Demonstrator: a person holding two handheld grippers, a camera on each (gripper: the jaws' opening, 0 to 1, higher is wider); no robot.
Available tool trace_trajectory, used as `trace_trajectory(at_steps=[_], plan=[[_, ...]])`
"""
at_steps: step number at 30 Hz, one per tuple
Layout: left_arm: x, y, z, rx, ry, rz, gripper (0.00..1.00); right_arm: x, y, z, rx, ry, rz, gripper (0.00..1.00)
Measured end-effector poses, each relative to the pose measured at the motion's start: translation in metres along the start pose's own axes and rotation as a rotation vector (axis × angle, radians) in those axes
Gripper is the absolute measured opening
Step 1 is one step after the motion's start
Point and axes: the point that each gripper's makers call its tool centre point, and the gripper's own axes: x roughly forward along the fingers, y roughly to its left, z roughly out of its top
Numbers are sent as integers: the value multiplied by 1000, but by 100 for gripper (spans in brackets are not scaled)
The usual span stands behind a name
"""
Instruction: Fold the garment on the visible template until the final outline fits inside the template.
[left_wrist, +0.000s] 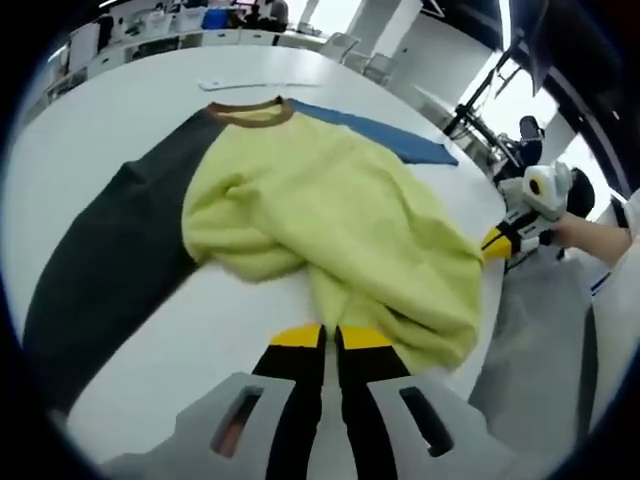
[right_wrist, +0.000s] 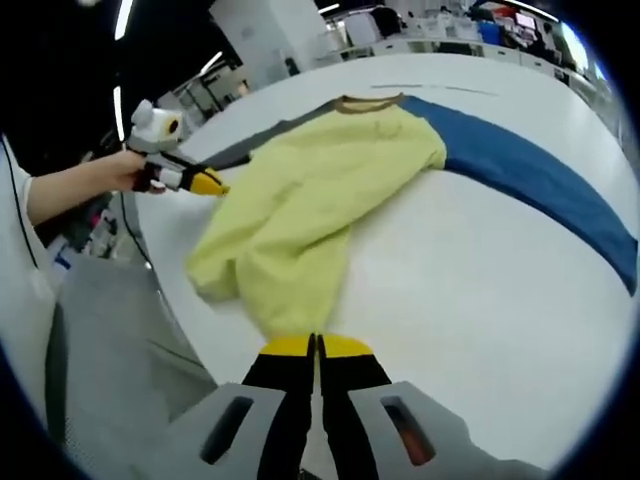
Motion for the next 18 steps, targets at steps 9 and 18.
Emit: trace_trajectory(at_steps=[9,18], plan=[[-13,-4,-10,-16,-2,7,1,-8,-1,-2,10,-11,-16,2],[-24,-7,-17,-39,-10,20,1,-15,-3,-2,11,-18,-32,2]])
